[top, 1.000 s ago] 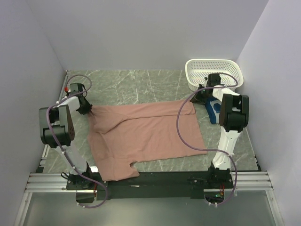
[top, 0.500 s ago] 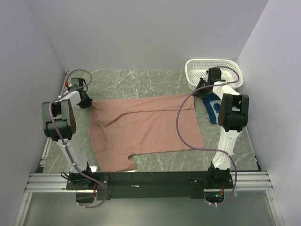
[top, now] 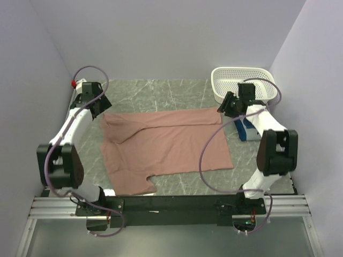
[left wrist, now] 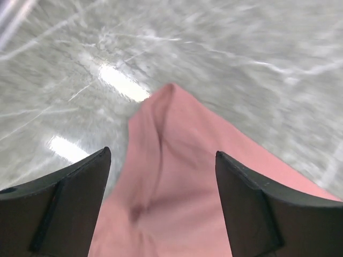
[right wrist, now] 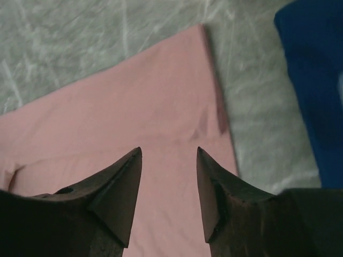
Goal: Fold and stack the t-shirts
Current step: Fold the tshirt
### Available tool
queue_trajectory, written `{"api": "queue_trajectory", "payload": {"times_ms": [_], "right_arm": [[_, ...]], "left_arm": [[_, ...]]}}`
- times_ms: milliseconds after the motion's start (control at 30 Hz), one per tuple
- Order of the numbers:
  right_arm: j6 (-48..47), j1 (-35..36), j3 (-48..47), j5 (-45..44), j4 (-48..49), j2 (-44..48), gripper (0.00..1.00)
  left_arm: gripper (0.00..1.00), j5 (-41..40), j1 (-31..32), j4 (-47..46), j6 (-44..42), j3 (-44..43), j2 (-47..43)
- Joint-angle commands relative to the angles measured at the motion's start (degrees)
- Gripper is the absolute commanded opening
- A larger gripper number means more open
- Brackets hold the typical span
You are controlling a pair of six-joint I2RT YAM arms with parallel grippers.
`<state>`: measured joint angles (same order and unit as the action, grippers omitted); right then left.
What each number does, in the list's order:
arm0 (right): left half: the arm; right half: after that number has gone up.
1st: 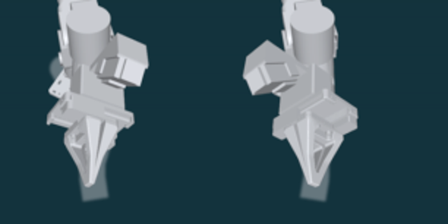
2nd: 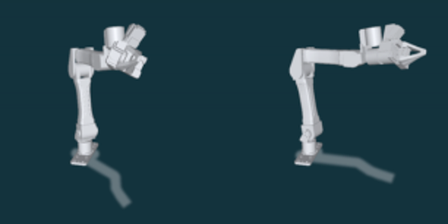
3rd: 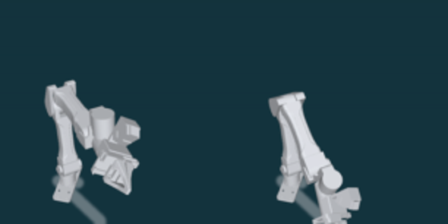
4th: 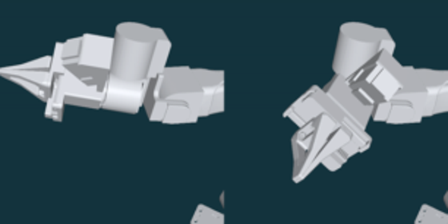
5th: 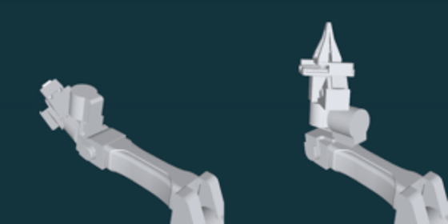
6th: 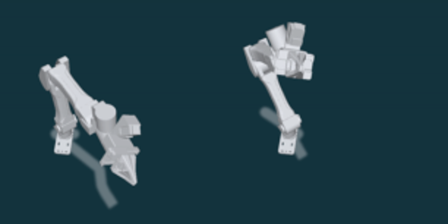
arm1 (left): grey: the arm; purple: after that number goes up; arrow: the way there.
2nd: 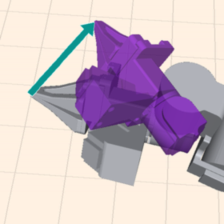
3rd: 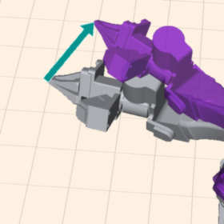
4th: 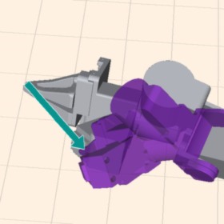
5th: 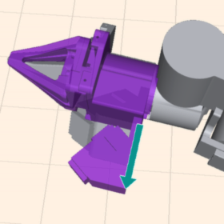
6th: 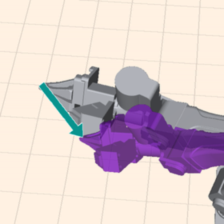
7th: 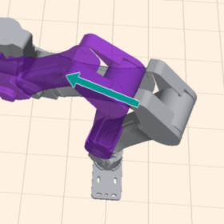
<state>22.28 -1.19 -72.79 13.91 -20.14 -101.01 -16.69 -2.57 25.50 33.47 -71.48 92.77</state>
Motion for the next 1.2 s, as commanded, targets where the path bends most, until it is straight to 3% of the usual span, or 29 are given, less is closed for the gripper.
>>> {"api": "queue_trajectory", "payload": {"times_ms": [0, 133, 267, 400, 467, 500, 700, 1033, 1167], "right_arm": [[1.44, 3.29, 5.63, -3.01, 1.07, 9.67, 0.54], [1.54, 10.39, 14.93, -6.17, 0.72, 20.38, 0.61], [1.8, 16.29, 22.77, -7.67, 1.59, 28.49, 0.62], [3.81, 18.86, 31.12, -5.48, 5.01, 36.05, 0.62], [4.35, 19.12, 35.69, -2.76, 8.53, 39.22, 0.62], [4.87, 19.29, 36.66, -2.4, 9.06, 39.75, 0.62], [4.96, 19.56, 40.8, -1.17, 9.94, 43.96, 0.61], [4.26, 19.65, 43.0, 1.46, 12.23, 43.36, 0.61], [3.73, 19.56, 43.09, 2.61, 13.11, 42.3, 0.6]], "left_arm": [[0.84, -6.77, 6.92, 4.38, -0.87, 3.79, -8.91], [0.86, -11.78, 17.49, 7.28, 0.45, 9.68, -16.73], [0.87, -15.03, 29.51, 11.4, 4.84, 14.7, -19.03], [0.74, -19.96, 35.07, 13.09, 8.45, 16.37, -15.61], [0.67, -21.45, 35.79, 12.74, 8.63, 15.59, -11.66], [0.57, -22.41, 36.23, 12.21, 8.45, 15.15, -10.34], [0.4, -26.55, 36.23, 11.51, 4.59, 8.3, 0.73], [0.42, -29.37, 36.32, 9.83, -0.25, 3.02, 11.63], [0.5, -31.12, 36.32, 10.36, 0.01, 2.31, 13.92]]}}
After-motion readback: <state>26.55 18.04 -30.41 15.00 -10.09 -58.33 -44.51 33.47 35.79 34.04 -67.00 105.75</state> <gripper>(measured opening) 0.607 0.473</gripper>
